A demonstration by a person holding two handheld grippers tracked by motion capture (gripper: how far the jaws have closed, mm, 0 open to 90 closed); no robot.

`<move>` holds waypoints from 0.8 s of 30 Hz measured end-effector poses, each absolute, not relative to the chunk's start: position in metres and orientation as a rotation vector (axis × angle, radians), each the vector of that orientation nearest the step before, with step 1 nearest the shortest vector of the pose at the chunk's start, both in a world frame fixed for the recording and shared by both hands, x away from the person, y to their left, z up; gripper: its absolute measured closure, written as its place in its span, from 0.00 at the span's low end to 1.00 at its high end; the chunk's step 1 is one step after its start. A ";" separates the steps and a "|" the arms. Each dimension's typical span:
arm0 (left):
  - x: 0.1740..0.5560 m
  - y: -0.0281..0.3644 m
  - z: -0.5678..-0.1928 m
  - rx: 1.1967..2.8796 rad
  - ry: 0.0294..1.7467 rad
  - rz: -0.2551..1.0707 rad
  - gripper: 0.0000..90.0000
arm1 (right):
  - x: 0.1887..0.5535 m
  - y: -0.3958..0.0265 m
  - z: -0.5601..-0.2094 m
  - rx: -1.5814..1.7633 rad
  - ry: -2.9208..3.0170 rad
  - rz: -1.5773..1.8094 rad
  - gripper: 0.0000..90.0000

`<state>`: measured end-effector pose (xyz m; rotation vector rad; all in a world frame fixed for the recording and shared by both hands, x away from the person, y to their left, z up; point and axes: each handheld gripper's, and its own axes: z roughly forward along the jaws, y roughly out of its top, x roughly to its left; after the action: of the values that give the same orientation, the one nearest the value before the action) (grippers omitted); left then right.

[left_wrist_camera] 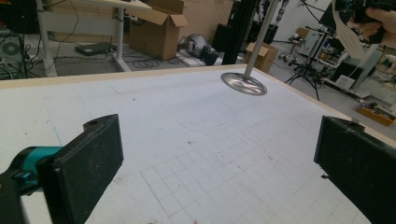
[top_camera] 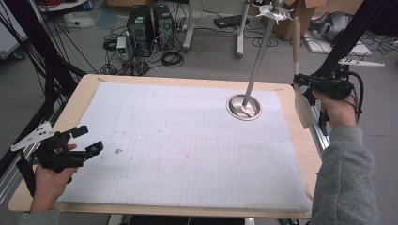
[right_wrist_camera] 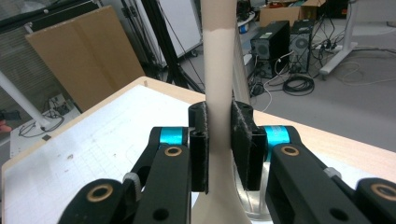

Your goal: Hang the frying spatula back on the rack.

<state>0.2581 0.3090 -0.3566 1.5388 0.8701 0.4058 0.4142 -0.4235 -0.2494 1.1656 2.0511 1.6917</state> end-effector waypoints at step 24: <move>0.257 0.310 -0.355 1.534 0.869 0.410 0.02 | 0.429 -0.411 -0.247 1.206 2.106 1.653 0.87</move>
<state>0.2569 0.3100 -0.3553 1.5342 0.8695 0.4096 0.4290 -0.4109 -0.2467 1.2058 2.1063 1.6533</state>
